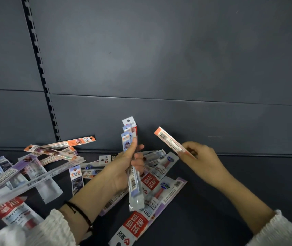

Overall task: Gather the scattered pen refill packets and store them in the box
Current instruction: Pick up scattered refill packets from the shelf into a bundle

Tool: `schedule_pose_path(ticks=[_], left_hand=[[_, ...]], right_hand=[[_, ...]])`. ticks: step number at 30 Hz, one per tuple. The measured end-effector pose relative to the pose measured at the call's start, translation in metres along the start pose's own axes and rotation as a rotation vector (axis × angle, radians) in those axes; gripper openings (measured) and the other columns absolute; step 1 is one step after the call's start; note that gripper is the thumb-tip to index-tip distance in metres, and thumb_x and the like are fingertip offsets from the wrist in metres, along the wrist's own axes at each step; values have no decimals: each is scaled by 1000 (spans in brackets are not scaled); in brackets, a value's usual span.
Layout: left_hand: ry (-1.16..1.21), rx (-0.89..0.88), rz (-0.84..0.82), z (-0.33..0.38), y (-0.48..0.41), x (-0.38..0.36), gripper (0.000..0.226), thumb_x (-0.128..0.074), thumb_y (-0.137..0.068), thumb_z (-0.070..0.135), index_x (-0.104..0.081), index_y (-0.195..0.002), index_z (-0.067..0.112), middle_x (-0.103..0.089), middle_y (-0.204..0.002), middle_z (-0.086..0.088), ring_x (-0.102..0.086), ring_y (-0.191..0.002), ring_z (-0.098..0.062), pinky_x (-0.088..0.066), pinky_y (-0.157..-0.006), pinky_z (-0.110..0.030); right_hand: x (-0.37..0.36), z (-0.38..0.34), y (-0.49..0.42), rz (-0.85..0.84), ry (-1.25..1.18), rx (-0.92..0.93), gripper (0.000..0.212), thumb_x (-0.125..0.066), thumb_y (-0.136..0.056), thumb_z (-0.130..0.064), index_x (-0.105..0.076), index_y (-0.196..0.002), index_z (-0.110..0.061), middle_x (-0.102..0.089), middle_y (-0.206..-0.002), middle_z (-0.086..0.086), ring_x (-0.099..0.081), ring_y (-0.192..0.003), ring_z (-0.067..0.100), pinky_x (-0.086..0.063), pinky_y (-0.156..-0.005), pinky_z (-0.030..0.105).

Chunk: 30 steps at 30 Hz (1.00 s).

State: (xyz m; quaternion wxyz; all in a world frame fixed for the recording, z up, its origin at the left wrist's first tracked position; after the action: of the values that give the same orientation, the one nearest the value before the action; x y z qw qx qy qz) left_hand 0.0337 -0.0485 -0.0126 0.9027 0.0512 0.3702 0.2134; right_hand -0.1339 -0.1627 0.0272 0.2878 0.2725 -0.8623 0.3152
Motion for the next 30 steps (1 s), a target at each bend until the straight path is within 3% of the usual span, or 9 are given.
schedule_pose_path(ticks=[3,5,9,13,16,19,22,26,30], left_hand=[[-25,113,-97,-5,2,-8,43,-53,-83,53,-56,-91,11,-40,-48,5,-34,-32,-4,-32,-30,-15],[-40,188,-170,-9,5,-11,55,-46,-83,61,-59,-95,9,-42,-50,3,-36,-33,-5,-33,-31,-15],[-247,302,-337,-12,10,-13,61,-59,-79,65,-68,-92,6,-50,-62,-3,-43,-38,-8,-38,-36,-16],[-403,349,-478,-16,16,-18,37,-82,-69,33,-66,-94,11,-57,-69,-4,-47,-42,-7,-40,-37,-15],[-371,334,-440,-20,13,-18,33,-73,-76,15,-59,-105,10,-60,-73,-6,-50,-43,-7,-40,-35,-15],[-355,249,-384,-18,11,-17,31,-61,-83,12,-53,-112,5,-65,-75,-8,-51,-45,-8,-40,-34,-15],[-378,231,-383,-21,14,-20,35,-58,-79,7,-52,-113,6,-64,-76,-8,-52,-47,-10,-42,-36,-17],[-327,284,-423,-32,18,-32,35,-71,-73,18,-53,-103,12,-56,-65,-2,-46,-39,-7,-40,-35,-17],[-173,185,-383,-20,13,-31,36,-74,-73,30,-57,-101,14,-48,-56,4,-41,-36,-4,-37,-33,-15]], right_hand=[[-3,-9,2,-53,-191,57,14,-55,-95,-17,-68,-96,-24,-69,-81,3,-64,-70,17,-52,-66,35],[-6,-17,5,-201,-307,97,17,-54,-96,-16,-67,-104,-21,-70,-89,2,-65,-75,12,-54,-69,30],[-11,-23,11,-369,-23,258,18,-58,-93,-19,-71,-106,-21,-65,-96,-6,-62,-84,7,-52,-75,26],[-8,-23,8,-192,25,297,17,-65,-88,-21,-73,-103,-23,-65,-98,-12,-60,-92,1,-50,-81,24],[-3,-17,5,68,118,279,34,-68,-78,-40,-66,-111,-30,-60,-110,-15,-53,-107,6,-43,-96,35],[0,-7,4,267,-184,52,45,-75,-79,-24,-56,-119,-33,-48,-117,-13,-50,-108,1,-40,-91,16],[-15,4,2,271,-550,-183,41,-74,-81,-14,-56,-115,-29,-53,-118,-7,-56,-106,2,-50,-81,17],[-25,-7,0,278,-730,-131,40,-72,-80,0,-57,-110,-22,-59,-114,4,-67,-93,9,-59,-77,29],[-25,-15,-2,141,-752,-113,46,-70,-84,-18,-45,-122,-27,-54,-118,-6,-64,-98,9,-55,-81,24]])
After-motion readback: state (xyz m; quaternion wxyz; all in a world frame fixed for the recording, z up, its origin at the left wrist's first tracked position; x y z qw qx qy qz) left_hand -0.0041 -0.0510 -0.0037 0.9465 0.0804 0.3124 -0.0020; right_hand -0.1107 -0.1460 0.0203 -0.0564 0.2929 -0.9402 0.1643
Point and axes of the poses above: each hand's wrist, its own y-axis away from the middle knuckle, its own x-axis out of the back of the hand, z = x × y, the point moved 4 cm from there along -y, towards the middle knuckle
